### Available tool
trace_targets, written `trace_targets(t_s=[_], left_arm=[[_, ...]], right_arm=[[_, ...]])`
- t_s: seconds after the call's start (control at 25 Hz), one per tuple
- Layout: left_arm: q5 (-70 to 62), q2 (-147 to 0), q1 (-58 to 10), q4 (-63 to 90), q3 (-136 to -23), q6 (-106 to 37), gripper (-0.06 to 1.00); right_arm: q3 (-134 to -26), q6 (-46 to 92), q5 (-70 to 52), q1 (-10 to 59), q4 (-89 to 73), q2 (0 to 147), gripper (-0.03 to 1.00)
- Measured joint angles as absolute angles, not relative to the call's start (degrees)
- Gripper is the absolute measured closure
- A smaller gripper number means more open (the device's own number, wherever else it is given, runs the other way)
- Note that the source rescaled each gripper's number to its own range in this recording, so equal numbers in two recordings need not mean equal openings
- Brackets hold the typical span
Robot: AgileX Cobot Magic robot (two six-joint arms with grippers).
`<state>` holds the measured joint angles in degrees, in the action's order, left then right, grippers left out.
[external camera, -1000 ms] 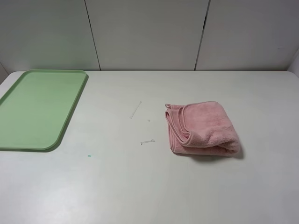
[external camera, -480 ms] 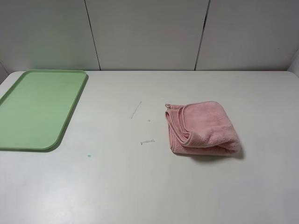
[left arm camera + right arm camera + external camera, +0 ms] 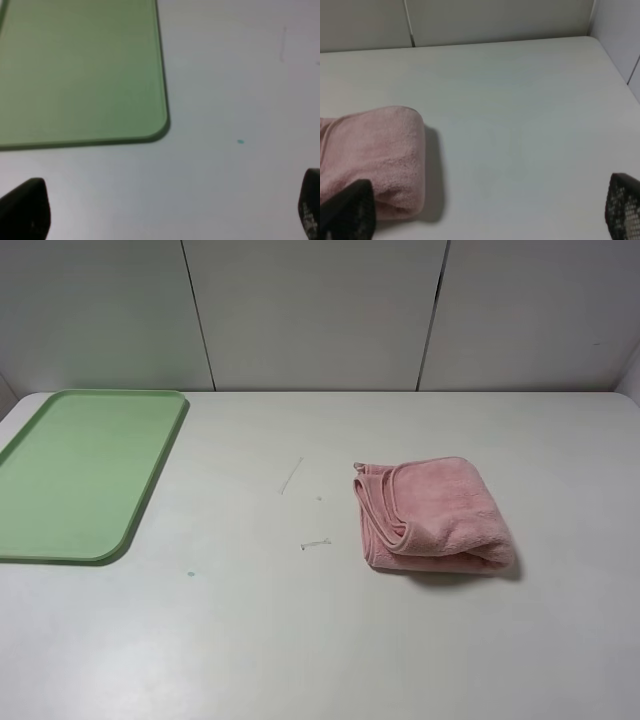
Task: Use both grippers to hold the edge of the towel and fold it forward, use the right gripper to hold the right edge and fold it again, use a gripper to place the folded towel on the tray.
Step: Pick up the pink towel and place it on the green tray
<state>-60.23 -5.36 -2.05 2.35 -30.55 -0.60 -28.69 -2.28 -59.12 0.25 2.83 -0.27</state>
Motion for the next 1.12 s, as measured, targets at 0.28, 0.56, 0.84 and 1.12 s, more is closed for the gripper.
trace_targets(t_s=[0.28, 0.56, 0.84, 1.12], left_arm=[[-58.9, -23.9, -2.0, 2.7, -35.8, -0.4, -0.05], [-56.2, -44.0, -2.0, 5.8, -44.0, -3.6, -0.05], [-50.1, -59.7, -9.3, 7.1, -48.8, -4.1, -0.05], [-38.0, -74.0, -21.4, 7.3, -50.2, 0.0, -0.05]], right_arm=[[-28.7, -2.3, -59.1, 0.2, 2.8, -0.3, -0.03], [-28.7, -2.3, -59.0, 0.2, 2.8, -0.3, -0.03], [-28.7, -2.3, -59.0, 0.2, 2.8, -0.3, -0.03], [-28.7, -2.3, -59.0, 0.2, 2.8, -0.3, -0.03]])
